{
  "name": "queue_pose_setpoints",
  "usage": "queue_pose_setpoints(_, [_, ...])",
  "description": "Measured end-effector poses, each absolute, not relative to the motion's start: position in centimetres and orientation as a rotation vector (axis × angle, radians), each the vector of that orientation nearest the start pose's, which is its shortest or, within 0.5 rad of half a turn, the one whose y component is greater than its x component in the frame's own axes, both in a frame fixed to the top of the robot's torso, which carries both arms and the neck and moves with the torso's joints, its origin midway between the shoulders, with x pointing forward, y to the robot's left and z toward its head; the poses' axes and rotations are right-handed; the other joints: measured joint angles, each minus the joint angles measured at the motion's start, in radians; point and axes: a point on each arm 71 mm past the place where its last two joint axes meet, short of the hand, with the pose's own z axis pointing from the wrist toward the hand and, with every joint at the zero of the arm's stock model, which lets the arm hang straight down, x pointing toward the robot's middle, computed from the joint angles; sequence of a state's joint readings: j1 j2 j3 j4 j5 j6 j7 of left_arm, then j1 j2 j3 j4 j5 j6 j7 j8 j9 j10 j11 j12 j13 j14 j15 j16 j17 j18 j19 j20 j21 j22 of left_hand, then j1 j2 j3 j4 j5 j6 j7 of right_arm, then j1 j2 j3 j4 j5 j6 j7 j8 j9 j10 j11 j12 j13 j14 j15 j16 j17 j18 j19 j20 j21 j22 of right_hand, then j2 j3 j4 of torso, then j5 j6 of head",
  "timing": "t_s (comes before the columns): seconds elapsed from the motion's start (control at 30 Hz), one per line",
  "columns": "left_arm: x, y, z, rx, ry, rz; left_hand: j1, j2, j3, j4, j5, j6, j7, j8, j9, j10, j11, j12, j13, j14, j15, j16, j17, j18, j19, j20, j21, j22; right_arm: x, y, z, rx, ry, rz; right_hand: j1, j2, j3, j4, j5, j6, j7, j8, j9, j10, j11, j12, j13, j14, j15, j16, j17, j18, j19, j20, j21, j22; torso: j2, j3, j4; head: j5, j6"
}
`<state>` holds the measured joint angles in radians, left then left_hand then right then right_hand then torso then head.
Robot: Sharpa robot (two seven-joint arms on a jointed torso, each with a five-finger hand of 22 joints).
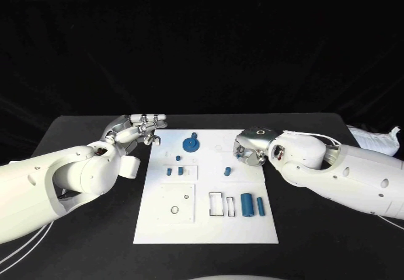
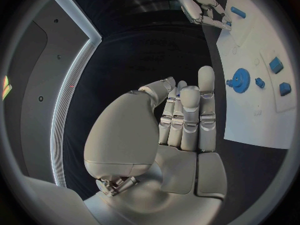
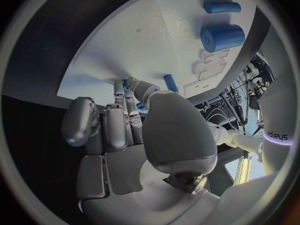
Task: Assemble the parts on the task board
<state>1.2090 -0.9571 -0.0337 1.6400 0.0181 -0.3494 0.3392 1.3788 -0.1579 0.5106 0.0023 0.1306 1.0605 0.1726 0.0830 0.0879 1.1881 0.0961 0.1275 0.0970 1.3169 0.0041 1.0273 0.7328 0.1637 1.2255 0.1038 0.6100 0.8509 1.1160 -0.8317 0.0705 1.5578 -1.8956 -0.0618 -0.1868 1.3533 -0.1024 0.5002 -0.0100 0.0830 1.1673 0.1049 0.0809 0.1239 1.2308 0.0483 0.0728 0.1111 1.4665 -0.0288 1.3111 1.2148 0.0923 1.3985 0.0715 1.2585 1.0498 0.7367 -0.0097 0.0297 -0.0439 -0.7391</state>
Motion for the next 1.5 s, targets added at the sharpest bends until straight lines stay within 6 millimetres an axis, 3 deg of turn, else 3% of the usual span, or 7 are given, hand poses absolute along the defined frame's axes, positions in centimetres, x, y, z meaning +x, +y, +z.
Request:
queue_pose_setpoints(0.27, [47.0, 23.3, -16.8, -1.178, 1.433, -1.496, 0.000, 0.000, 0.000, 0.000, 0.000, 0.000, 0.000, 0.000, -0.001, 0.000, 0.000, 0.000, 0.000, -0.003, 0.003, 0.000, 0.000, 0.000, 0.000, 0.000, 0.000, -0.001, 47.4, -18.2, -19.3, -0.547, 1.685, 0.371, 0.018, 0.018, 0.019, -0.028, -0.003, 0.018, 0.000, 0.005, 0.011, 0.021, 0.008, 0.008, 0.000, 0.000, 0.000, 0.006, 0.006, 0.000, 0.004, -0.004, 0.004, 0.008, 0.000, 0.0000, 0.0003, 0.001, -0.001])
queue_pose_setpoints(0.77, [47.0, 23.2, -16.8, -1.178, 1.439, -1.496, 0.000, 0.000, 0.000, 0.000, 0.000, -0.004, 0.004, 0.000, -0.003, -0.004, 0.003, 0.004, 0.000, -0.008, 0.006, -0.010, -0.012, 0.000, 0.000, 0.000, -0.004, -0.002, 46.9, -18.0, -18.9, -0.529, 1.622, 0.390, 0.023, 0.022, 0.021, -0.033, -0.002, 0.019, -0.001, 0.008, 0.011, 0.021, 0.008, 0.006, -0.002, 0.000, 0.000, 0.010, 0.008, 0.000, 0.007, -0.007, 0.004, 0.011, -0.001, 0.0000, -0.0001, 0.001, 0.000])
queue_pose_setpoints(0.9, [47.0, 23.2, -16.8, -1.178, 1.442, -1.499, 0.000, 0.000, -0.006, -0.006, 0.000, -0.014, 0.011, -0.006, -0.008, -0.024, 0.013, 0.007, 0.000, -0.094, 0.010, -0.117, -0.130, 0.000, -0.042, 0.006, -0.035, -0.016, 46.6, -18.1, -18.4, -0.524, 1.606, 0.400, 0.023, 0.022, 0.021, -0.033, -0.002, 0.018, -0.001, 0.008, 0.011, 0.021, 0.008, 0.004, -0.003, 0.000, 0.000, 0.010, 0.008, 0.000, 0.007, -0.007, 0.004, 0.011, -0.001, -0.0003, -0.0001, 0.001, 0.000])
queue_pose_setpoints(1.0, [47.0, 23.2, -16.8, -1.178, 1.445, -1.501, 0.000, 0.000, -0.013, -0.012, 0.000, -0.017, 0.013, -0.006, -0.011, -0.031, 0.013, 0.015, -0.002, -0.140, 0.014, -0.170, -0.168, 0.000, -0.078, 0.009, -0.063, -0.030, 46.3, -18.1, -18.1, -0.521, 1.595, 0.410, 0.023, 0.022, 0.021, -0.033, -0.002, 0.018, -0.001, 0.008, 0.011, 0.021, 0.008, 0.003, -0.005, 0.000, 0.000, 0.010, 0.008, 0.000, 0.007, -0.007, 0.004, 0.012, -0.001, -0.0002, -0.0006, 0.002, 0.001])
queue_pose_setpoints(1.27, [47.0, 23.3, -16.9, -1.178, 1.448, -1.503, 0.004, 0.004, -0.020, -0.019, 0.000, -0.018, 0.014, -0.006, -0.013, -0.040, 0.014, 0.027, -0.003, -0.159, 0.019, -0.207, -0.201, 0.000, -0.100, 0.014, -0.081, -0.043, 45.3, -17.4, -16.9, -0.517, 1.562, 0.456, 0.024, 0.023, 0.021, -0.033, -0.004, 0.018, -0.001, 0.008, 0.011, 0.021, 0.008, 0.000, -0.005, 0.000, 0.000, 0.010, 0.009, 0.000, 0.011, -0.003, 0.004, 0.013, 0.000, 0.0002, -0.0012, 0.003, 0.002])
queue_pose_setpoints(1.5, [47.1, 23.4, -16.9, -1.178, 1.448, -1.501, 0.004, 0.004, -0.023, -0.022, 0.000, -0.022, 0.017, -0.006, -0.014, -0.043, 0.018, 0.027, -0.004, -0.163, 0.022, -0.221, -0.211, 0.000, -0.107, 0.014, -0.089, -0.047, 43.2, -14.8, -15.7, -0.529, 1.523, 0.567, 0.024, 0.023, 0.025, -0.037, -0.006, 0.019, -0.001, 0.003, 0.012, 0.021, 0.008, -0.002, -0.005, 0.000, 0.000, 0.010, 0.009, 0.000, 0.011, -0.003, 0.006, 0.014, 0.000, 0.0007, -0.0006, 0.013, 0.001])
